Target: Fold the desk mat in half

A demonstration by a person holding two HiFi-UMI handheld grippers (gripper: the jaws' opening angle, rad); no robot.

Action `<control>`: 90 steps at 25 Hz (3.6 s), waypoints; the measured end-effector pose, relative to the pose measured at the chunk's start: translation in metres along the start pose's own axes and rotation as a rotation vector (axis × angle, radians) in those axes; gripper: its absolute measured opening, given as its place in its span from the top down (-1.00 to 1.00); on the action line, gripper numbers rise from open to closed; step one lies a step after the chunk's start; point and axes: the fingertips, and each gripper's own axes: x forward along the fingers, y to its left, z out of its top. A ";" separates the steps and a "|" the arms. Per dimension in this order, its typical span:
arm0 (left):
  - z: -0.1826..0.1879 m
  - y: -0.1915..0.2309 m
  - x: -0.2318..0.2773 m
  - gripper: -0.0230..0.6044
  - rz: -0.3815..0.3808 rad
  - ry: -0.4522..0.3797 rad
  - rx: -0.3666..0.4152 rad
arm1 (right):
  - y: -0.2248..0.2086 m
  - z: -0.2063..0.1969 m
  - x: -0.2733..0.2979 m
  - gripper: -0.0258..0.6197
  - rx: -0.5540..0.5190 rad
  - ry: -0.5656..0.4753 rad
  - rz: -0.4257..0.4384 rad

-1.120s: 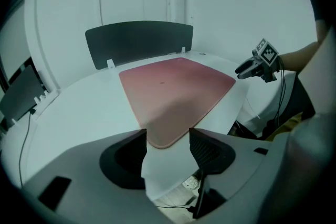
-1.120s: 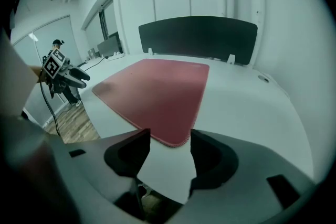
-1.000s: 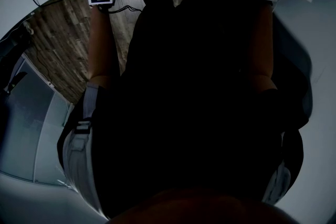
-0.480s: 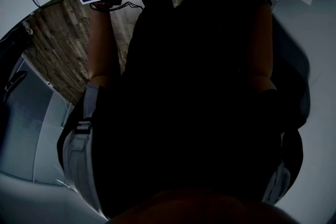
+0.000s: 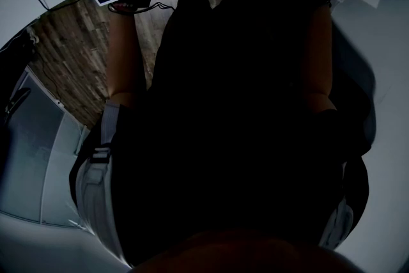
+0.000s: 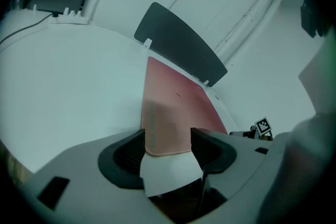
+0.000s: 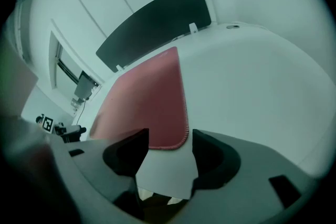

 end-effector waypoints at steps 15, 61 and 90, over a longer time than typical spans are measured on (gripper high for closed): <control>-0.018 0.009 0.006 0.05 -0.025 0.053 -0.138 | 0.007 0.003 -0.001 0.13 0.232 0.012 0.048; 0.018 -0.026 0.006 0.10 -0.303 -0.145 -0.280 | 0.091 -0.015 0.004 0.14 0.506 -0.011 0.387; -0.029 -0.005 0.005 0.18 -0.113 -0.002 -0.282 | 0.033 0.005 -0.007 0.18 0.576 -0.229 0.223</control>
